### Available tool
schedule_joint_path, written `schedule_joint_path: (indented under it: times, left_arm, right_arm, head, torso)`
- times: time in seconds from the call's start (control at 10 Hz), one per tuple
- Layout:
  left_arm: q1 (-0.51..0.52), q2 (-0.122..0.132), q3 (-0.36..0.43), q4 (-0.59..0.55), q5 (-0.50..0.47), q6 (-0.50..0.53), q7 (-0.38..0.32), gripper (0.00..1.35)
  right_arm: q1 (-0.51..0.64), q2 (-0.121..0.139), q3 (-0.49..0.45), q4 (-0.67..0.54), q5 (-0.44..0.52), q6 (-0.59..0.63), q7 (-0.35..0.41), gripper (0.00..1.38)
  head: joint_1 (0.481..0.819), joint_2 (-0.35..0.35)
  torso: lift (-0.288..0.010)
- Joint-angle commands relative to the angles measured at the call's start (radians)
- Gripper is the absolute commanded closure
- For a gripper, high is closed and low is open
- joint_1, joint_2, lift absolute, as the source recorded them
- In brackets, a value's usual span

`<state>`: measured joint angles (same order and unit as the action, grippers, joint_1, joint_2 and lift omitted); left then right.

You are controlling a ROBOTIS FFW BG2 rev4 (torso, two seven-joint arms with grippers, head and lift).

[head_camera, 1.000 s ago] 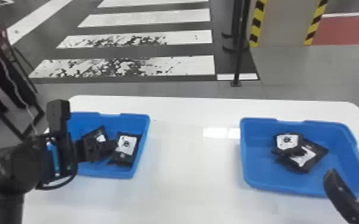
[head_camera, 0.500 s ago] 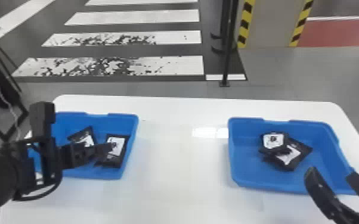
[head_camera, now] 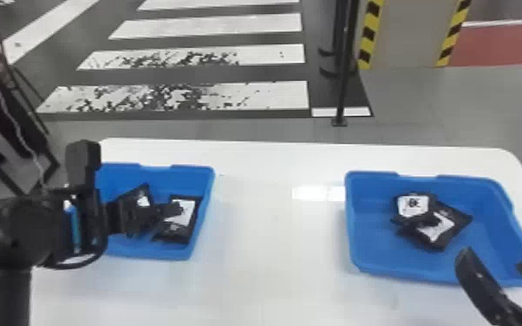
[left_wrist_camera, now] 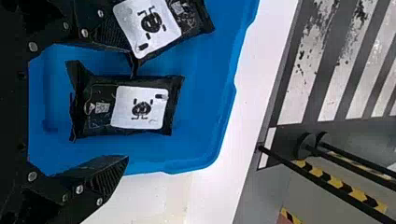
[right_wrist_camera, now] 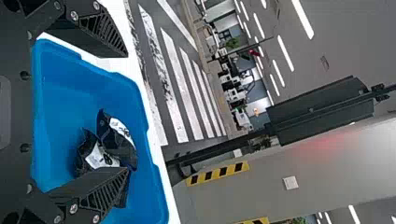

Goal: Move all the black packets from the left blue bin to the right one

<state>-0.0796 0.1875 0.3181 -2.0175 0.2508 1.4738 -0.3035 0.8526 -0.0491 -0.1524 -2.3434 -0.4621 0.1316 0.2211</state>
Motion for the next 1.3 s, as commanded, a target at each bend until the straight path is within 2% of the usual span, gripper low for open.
schedule_joint_path:
  times: [0.0,0.5,0.6,0.7,0.9,1.1,1.2]
  left_arm:
    - [-0.046,0.007,-0.027,0.080,-0.008,0.013,0.000,0.32]
    - [-0.195,0.007,-0.067,0.379,0.004,-0.009,0.000,0.40]
    - [-0.212,0.009,-0.071,0.428,0.020,-0.006,-0.002,0.49]
    - [-0.215,0.010,-0.083,0.446,0.018,-0.009,-0.002,0.73]
    - [-0.195,0.010,-0.091,0.443,0.010,-0.080,-0.011,1.24]
    - [-0.166,0.017,-0.085,0.369,0.008,-0.097,-0.034,1.21]
    - [-0.114,0.017,-0.063,0.264,0.014,-0.070,-0.036,1.21]
  right_arm:
    - [-0.006,0.000,0.001,0.006,-0.005,0.006,0.003,0.17]
    - [-0.013,0.000,0.001,0.018,-0.015,0.021,0.009,0.17]
    - [-0.016,0.000,0.001,0.023,-0.017,0.023,0.010,0.17]
    - [-0.016,0.000,0.001,0.025,-0.019,0.023,0.012,0.17]
    - [-0.011,0.000,0.001,0.025,-0.038,0.023,0.012,0.17]
    - [-0.011,-0.002,0.001,0.023,-0.040,0.023,0.014,0.17]
    - [-0.011,-0.002,0.001,0.020,-0.040,0.025,0.014,0.17]
  head:
    - [0.695,0.110]
    - [0.695,0.087]
    - [0.695,0.084]
    - [0.695,0.079]
    - [0.695,0.071]
    - [0.695,0.071]
    - [0.695,0.072]
  torso:
    - [-0.150]
    - [-0.150]
    - [-0.150]
    - [-0.150]
    - [-0.150]
    - [-0.150]
    - [-0.150]
